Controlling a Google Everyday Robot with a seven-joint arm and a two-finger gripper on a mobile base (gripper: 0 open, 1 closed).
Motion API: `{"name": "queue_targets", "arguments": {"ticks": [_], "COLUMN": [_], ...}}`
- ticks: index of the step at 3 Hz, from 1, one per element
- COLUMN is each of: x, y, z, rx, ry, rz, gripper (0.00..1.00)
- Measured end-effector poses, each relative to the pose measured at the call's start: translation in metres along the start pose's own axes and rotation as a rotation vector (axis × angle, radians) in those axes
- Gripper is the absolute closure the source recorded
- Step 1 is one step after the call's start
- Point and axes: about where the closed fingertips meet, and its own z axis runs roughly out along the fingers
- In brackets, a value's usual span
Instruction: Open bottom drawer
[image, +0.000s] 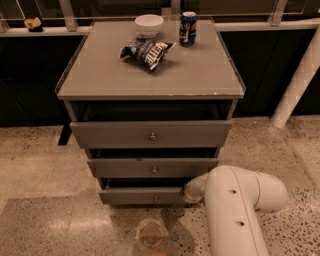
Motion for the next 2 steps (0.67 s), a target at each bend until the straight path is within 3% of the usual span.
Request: {"name": "queue_targets", "arguments": {"ticks": [1, 2], "x": [0.0138, 0.0138], "y": [-0.0196, -0.0196], "z": [-0.0214, -0.0214], "rx": [0.055, 0.055], "ry": [0.035, 0.035], "rz": [-0.038, -0.038], "gripper": [1.00, 1.00]}}
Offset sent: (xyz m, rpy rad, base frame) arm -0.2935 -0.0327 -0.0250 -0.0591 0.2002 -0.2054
